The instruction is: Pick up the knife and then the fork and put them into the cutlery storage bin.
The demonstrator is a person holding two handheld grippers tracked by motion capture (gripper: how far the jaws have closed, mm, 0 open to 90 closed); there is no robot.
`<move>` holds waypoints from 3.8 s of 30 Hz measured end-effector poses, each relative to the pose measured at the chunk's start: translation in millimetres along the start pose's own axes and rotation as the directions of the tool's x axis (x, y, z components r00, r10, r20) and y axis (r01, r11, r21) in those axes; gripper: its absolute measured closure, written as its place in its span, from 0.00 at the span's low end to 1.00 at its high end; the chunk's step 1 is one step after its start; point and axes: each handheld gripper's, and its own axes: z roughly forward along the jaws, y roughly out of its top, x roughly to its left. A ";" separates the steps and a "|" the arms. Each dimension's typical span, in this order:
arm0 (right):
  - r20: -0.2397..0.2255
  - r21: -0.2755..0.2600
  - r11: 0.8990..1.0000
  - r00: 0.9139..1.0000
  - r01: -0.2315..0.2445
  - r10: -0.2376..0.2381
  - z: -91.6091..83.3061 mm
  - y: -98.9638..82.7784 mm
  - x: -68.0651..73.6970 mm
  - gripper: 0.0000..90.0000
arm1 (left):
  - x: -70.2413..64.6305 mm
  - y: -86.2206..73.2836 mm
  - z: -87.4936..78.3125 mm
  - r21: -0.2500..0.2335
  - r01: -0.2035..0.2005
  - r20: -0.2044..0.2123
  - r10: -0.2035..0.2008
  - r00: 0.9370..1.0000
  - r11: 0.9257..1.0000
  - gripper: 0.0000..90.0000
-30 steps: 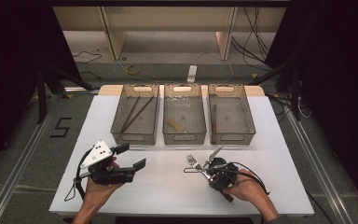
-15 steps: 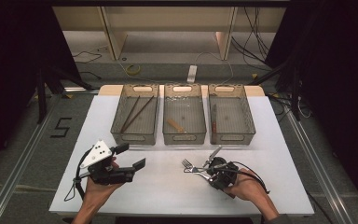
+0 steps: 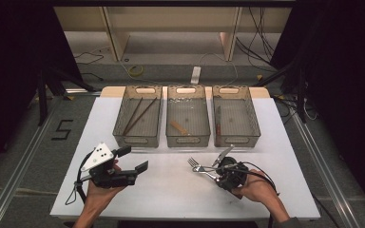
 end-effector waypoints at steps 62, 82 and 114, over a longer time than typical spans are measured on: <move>0.026 -0.485 0.795 0.903 -0.364 0.429 -81.7 64.5 -144.6 0.86 | 1.4 0.0 -0.4 -0.017 0.016 -0.002 -0.016 1.000 1.000 0.17; 0.024 -0.450 0.767 0.852 -0.457 0.522 -55.4 66.8 -164.9 0.86 | 1.5 0.2 -1.0 -0.021 0.020 -0.002 -0.020 1.000 1.000 0.17; -0.012 -0.428 0.750 0.833 -0.504 0.552 -31.2 63.8 -165.7 0.62 | 1.8 0.0 -1.3 -0.023 0.025 -0.001 -0.025 1.000 0.999 0.17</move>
